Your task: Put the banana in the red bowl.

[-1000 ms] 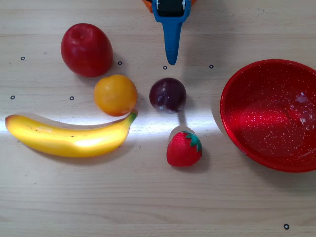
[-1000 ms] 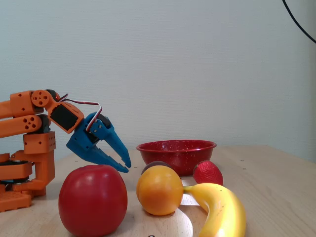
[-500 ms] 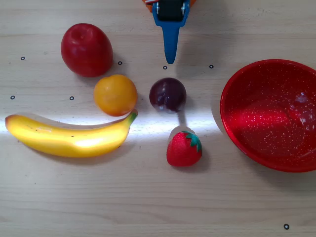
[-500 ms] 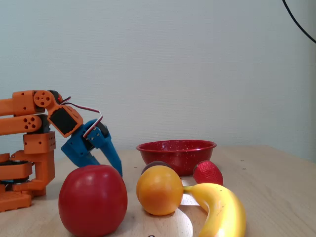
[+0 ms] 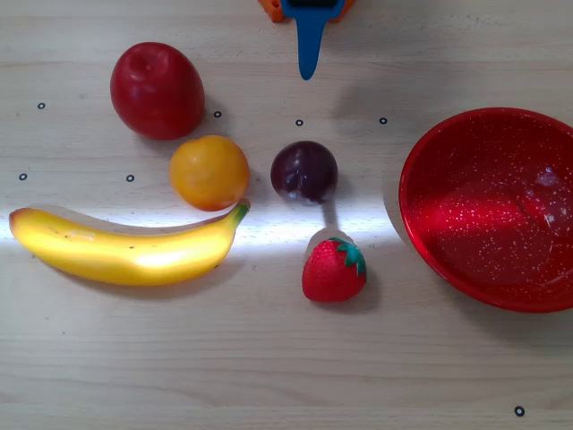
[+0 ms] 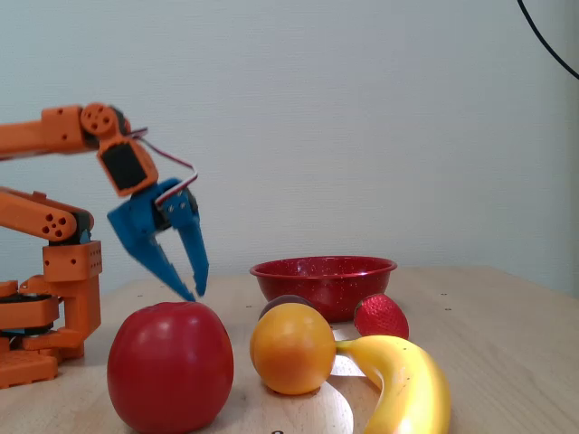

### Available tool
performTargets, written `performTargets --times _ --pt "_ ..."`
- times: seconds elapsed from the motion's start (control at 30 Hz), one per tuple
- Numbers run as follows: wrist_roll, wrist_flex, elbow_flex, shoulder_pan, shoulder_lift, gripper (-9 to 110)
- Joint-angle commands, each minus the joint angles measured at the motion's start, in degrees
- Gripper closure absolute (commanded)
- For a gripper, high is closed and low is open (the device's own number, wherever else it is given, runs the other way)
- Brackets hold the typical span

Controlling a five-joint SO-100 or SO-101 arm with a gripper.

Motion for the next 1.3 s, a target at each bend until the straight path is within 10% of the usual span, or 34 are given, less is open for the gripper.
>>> performTargets --times 0.0,1.27 --pt "2.8 2.1 -8.2 -0.8 -2.3 101" --pt "15.7 28.7 -97.1 -27.4 -72.7 101"
